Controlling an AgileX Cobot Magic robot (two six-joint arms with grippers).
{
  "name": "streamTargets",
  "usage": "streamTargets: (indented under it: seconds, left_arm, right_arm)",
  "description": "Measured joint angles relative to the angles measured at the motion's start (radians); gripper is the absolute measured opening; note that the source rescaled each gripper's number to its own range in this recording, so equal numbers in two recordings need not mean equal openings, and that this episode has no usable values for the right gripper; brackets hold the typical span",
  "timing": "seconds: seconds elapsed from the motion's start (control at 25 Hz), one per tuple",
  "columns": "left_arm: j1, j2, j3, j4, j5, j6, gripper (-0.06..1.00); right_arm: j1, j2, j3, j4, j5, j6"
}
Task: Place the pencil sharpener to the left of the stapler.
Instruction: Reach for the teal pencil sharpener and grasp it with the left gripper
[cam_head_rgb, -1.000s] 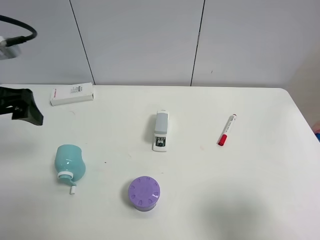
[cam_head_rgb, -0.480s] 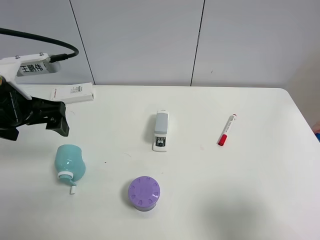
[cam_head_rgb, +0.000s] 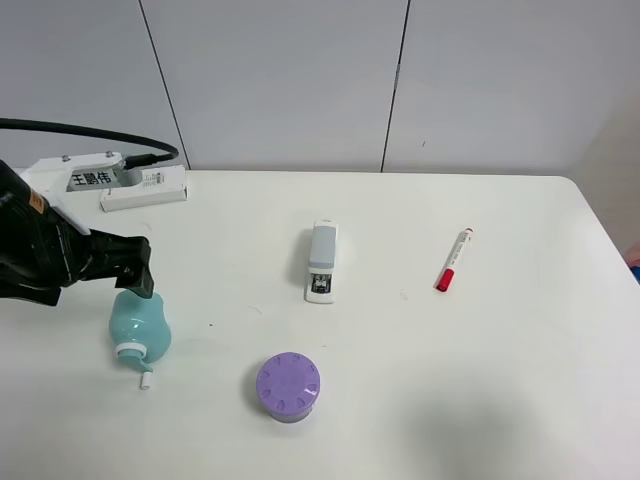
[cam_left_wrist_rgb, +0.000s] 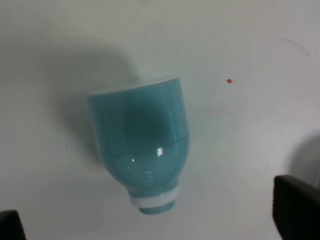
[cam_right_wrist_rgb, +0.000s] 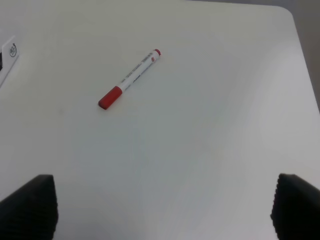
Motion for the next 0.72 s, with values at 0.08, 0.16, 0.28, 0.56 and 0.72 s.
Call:
streamTargets:
  seconds: [0.08,0.16,0.28,0.56,0.72]
  left_arm:
    - [0.0,0.017,0.002,0.0,-0.005,-0.002,1.0]
    - [0.0,0.044,0.003,-0.001,-0.011,-0.003,1.0]
    - [0.0,0.085,0.005,-0.001,-0.032,-0.003,1.0]
    - [0.0,0.158,0.005,-0.001,-0.067,-0.013,1.0]
    - [0.0,0.184,0.005,-0.002,-0.086,-0.018,1.0]
  right_arm:
    - [0.0,0.0,0.0,0.0,0.0,0.0]
    - [0.0,0.0,0.0,0.0,0.0,0.0]
    - [0.0,0.0,0.0,0.0,0.0,0.0]
    - [0.0,0.0,0.0,0.0,0.0,0.0]
    - [0.0,0.0,0.0,0.0,0.0,0.0]
